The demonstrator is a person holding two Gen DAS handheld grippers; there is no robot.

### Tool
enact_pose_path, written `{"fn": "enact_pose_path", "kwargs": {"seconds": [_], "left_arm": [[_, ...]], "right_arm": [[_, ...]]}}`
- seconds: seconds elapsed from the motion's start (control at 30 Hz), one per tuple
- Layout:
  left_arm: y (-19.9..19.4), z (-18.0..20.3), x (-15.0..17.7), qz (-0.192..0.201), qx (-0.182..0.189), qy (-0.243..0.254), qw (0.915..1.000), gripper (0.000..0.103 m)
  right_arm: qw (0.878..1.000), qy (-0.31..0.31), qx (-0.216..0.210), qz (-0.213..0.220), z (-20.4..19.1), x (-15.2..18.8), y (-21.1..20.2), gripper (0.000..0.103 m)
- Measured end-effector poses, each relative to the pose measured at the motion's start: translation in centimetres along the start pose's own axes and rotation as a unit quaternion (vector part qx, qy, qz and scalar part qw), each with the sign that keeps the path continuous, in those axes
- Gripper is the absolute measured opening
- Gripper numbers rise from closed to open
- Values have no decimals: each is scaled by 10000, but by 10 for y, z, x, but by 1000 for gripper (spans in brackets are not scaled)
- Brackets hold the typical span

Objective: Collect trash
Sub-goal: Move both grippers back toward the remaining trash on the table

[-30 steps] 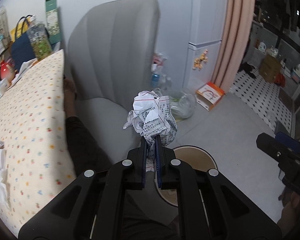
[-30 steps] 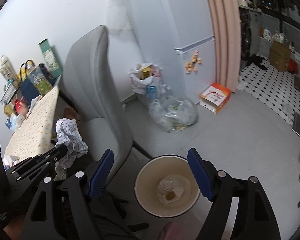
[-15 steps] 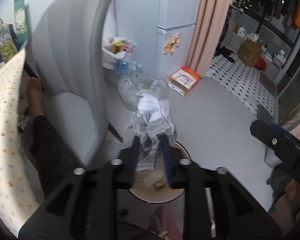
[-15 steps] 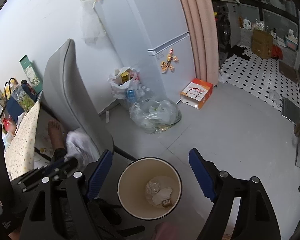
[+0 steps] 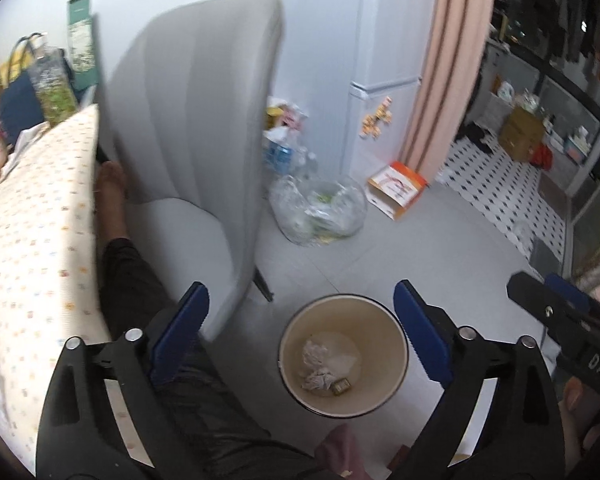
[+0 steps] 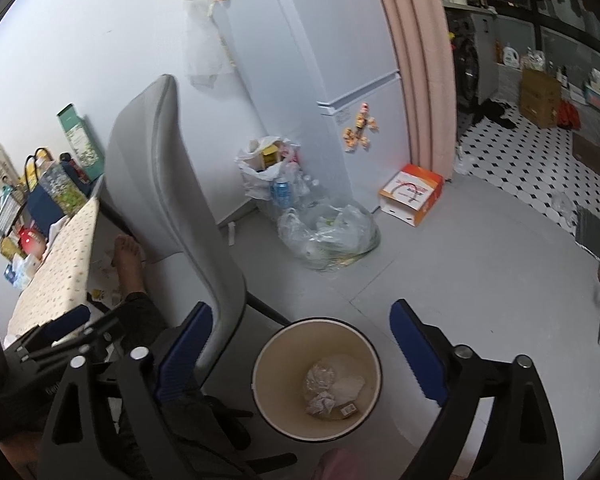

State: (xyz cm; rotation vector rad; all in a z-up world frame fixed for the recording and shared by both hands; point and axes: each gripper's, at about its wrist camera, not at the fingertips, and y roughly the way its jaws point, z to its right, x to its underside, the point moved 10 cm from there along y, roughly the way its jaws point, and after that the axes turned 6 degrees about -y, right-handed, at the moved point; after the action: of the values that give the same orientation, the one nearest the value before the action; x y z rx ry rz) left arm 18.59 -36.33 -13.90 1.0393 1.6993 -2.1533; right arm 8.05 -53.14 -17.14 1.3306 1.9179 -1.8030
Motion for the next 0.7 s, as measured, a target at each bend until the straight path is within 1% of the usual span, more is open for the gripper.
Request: {"fn": "enact_pose_path", "kwargs": {"seconds": [0.07, 0.33, 0.7], "left_arm": [[-8, -14, -5, 104, -75, -118, 9998, 96], [-39, -69, -11, 397, -287, -555, 9973, 97], [-91, -138, -4, 797, -410, -1060, 9903, 97]], "right_arm": [[9999, -85, -76, 44, -13, -2, -4, 95], [9986, -421, -297, 132, -63, -6, -16, 95], [9925, -1040, -577, 270, -148, -4, -45, 95]]}}
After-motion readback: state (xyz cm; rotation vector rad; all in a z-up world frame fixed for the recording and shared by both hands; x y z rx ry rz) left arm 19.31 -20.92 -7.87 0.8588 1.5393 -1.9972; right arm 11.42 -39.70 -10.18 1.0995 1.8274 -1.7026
